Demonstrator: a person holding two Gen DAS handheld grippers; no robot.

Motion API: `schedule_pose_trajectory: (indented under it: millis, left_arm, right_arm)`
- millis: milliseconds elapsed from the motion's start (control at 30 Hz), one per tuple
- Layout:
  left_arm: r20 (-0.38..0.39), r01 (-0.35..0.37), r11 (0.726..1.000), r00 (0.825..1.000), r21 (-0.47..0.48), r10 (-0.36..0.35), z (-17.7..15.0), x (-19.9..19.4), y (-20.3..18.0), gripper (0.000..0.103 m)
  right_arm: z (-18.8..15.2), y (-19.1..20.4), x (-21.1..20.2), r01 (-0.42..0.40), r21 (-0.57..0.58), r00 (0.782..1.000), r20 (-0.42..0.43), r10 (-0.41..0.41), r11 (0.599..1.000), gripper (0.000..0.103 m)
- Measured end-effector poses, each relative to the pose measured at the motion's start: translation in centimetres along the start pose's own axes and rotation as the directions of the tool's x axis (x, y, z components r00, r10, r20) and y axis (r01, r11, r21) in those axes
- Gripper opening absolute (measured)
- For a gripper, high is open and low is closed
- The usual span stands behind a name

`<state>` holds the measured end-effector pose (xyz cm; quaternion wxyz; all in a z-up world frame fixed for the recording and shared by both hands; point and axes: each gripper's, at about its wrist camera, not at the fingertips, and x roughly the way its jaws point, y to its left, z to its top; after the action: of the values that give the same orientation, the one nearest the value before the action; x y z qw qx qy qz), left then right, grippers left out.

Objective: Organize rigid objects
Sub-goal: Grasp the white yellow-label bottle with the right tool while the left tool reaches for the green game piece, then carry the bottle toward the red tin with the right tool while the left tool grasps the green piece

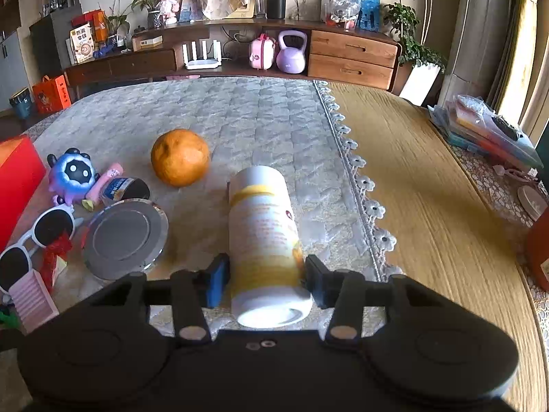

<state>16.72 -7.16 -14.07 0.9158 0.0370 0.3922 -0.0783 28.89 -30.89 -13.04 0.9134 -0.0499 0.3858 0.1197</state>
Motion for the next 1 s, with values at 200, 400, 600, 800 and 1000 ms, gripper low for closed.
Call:
schedule_pose_trajectory:
  millis: [200,400,600,800,1000]
  left_arm:
    - [0.000,0.023,0.999,1.000,-0.032,-0.023,0.0,-0.1,0.7,0.015]
    - [-0.004,0.025,0.998,1.000,-0.064,-0.026,0.1,-0.2,1.3,0.015]
    - [0.002,0.023,0.996,1.000,-0.086,-0.022,-0.1,-1.1,1.8,0.015]
    - [0.011,0.020,0.994,1.000,-0.109,-0.019,-0.3,-2.8,2.2,0.015]
    - [0.040,0.015,0.991,0.999,-0.131,-0.010,-0.4,-5.1,3.1,0.015]
  right_arm:
    - [-0.5,0.3,-0.6,-0.001,0.007,1.000,0.015,0.001,1.000,0.044]
    - [-1.4,1.0,-2.2,-0.002,0.024,1.000,0.030,0.002,1.000,0.043]
    - [-2.9,1.7,-5.1,-0.031,0.067,0.999,0.039,0.029,0.997,0.043]
    - [-4.4,3.9,-8.2,-0.076,0.063,0.996,0.055,0.072,0.995,0.043]
    - [-4.7,6.5,-11.2,-0.119,0.025,0.989,0.089,0.116,0.993,0.043]
